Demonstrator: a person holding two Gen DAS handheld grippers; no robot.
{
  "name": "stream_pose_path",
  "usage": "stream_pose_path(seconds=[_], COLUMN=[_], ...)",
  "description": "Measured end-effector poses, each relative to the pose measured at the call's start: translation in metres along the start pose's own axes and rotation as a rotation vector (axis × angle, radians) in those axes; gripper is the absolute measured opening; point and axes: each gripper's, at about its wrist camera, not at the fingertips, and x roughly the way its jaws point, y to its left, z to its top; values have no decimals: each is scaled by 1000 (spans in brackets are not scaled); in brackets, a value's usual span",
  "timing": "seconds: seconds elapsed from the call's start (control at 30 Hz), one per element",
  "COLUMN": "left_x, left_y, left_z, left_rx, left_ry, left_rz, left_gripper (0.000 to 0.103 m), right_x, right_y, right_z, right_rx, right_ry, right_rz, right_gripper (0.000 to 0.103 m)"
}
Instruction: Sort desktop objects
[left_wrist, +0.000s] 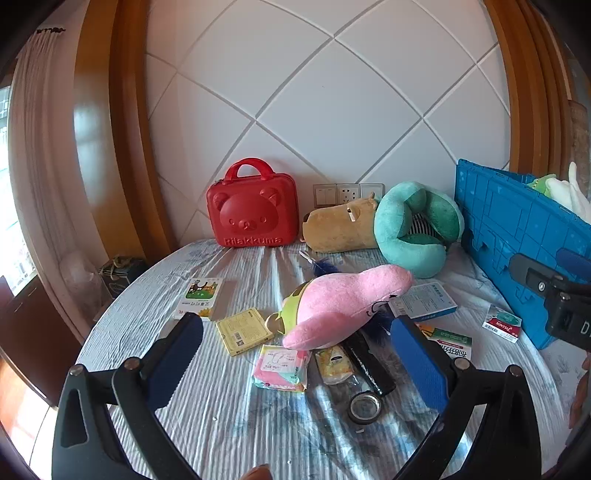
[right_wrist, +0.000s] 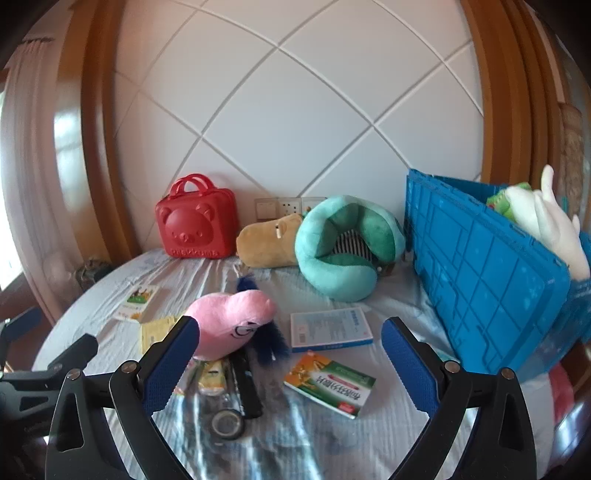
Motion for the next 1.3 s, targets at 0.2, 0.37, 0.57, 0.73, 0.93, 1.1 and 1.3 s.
stream_pose_path(seconds=[0.2, 0.37, 0.57, 0.73, 0.93, 1.1, 1.3], left_x=[-11, -19, -26, -27, -29, -27, -25], left_y=[-10, -10, -6, -2, 1, 8, 10], left_z=[-4, -8, -8, -5, 1, 3, 3], left_rx=[-29, -38, -46, -57, -60, -80, -82], left_ry=[-8, -8, -19, -26, -45, -47, -44], left_rz=[14, 45, 68, 79, 94, 95, 98], left_gripper=[103, 103, 103, 103, 103, 103, 103], right_x=[-5, -10, -13, -14, -10, -5, -4], right_y=[-9, -10, -9, -12, -17, -18, -18], right_z=[9, 7, 4, 1, 1, -1, -2], right_rx=[-12, -17, -25, -25, -13, -21, -17], right_ry=[-11, -29, -27, -30, -21, -9, -4], right_rz=[10, 16, 34, 13, 3, -9, -15], right_gripper=[100, 100, 100, 100, 100, 100, 100])
